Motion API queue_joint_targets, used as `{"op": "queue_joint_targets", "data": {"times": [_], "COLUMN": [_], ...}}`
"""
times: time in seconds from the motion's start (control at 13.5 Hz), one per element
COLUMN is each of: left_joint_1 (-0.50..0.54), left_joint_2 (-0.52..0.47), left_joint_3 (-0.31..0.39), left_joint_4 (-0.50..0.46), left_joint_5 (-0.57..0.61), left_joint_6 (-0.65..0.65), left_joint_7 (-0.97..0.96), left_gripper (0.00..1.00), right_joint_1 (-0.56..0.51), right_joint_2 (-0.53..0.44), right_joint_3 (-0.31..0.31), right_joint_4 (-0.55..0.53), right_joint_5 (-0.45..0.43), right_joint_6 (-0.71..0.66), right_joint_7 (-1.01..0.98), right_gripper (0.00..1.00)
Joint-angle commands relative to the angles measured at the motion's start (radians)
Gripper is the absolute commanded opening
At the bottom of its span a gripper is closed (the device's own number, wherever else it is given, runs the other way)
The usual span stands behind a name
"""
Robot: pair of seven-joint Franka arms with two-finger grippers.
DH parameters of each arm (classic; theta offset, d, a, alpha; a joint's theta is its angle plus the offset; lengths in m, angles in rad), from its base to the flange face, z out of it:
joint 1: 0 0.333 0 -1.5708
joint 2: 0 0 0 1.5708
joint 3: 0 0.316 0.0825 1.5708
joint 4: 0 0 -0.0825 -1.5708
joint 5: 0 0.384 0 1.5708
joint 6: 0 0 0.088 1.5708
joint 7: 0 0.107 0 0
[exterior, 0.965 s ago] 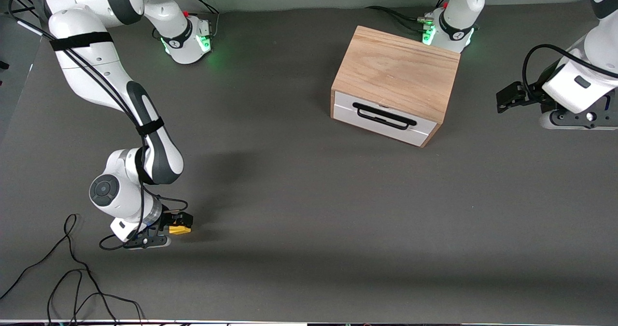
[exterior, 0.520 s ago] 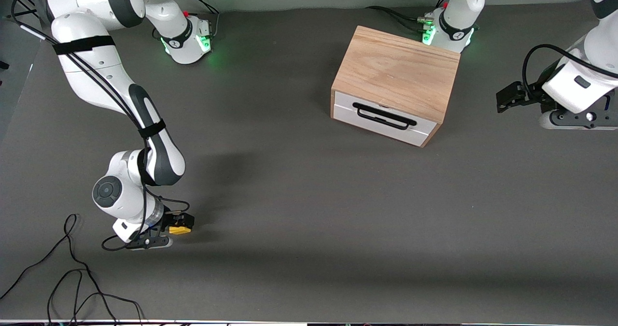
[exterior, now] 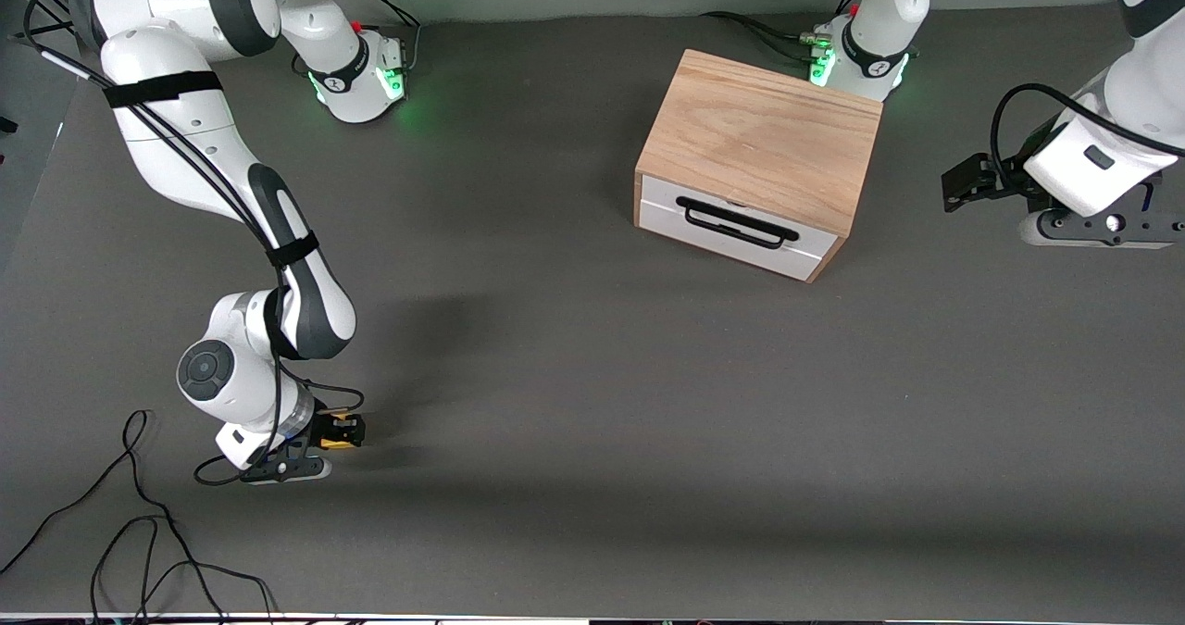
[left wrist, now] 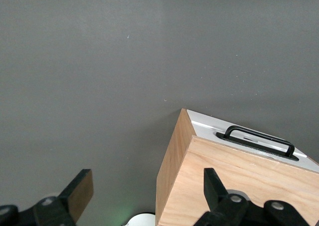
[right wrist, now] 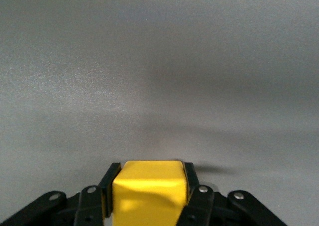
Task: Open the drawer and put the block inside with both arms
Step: 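Lift the cube with the right gripper while the left gripper reaches the drawer handle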
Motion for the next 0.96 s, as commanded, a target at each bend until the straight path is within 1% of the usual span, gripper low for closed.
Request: {"op": "queue_joint_targets", "data": {"times": [0.0, 0.07, 0.22, 0.37, 0.52, 0.74, 0.89], "left_joint_1": [-0.018, -0.033, -0.071, -0.12, -0.189, -0.266, -0.305], "left_joint_2": [0.023, 0.032, 0.058, 0.084, 0.11, 0.164, 0.193], "left_joint_3": [0.002, 0.002, 0.002, 0.002, 0.002, 0.001, -0.001], "left_joint_4": [0.02, 0.018, 0.01, -0.022, -0.066, -0.066, -0.066], "left_joint_5": [-0.018, -0.041, -0.051, -0.051, -0.051, -0.051, -0.048], "left_joint_6": [0.017, 0.033, 0.086, 0.14, 0.194, 0.194, 0.203], "left_joint_7": [-0.001, -0.012, -0.104, -0.231, -0.398, -0.68, -0.797], "left_gripper": [0.99, 0.99, 0.99, 0.99, 1.0, 1.0, 1.0], "right_joint_1": [0.002, 0.002, 0.002, 0.008, 0.008, 0.013, 0.016], "right_joint_2": [0.017, 0.017, 0.011, -0.02, -0.102, -0.254, -0.348], "right_joint_3": [-0.002, -0.002, -0.001, -0.001, -0.001, -0.002, -0.002], "right_joint_4": [0.024, 0.024, 0.025, 0.028, 0.03, 0.031, 0.05], "right_joint_5": [0.021, 0.021, 0.021, 0.021, 0.019, 0.007, -0.005], "right_joint_6": [0.0, -0.002, -0.005, -0.064, -0.187, -0.378, -0.524], "right_joint_7": [-0.01, -0.01, -0.013, -0.012, -0.012, -0.018, -0.015], "right_gripper": [0.46, 0.46, 0.46, 0.44, 0.44, 0.44, 0.44]}}
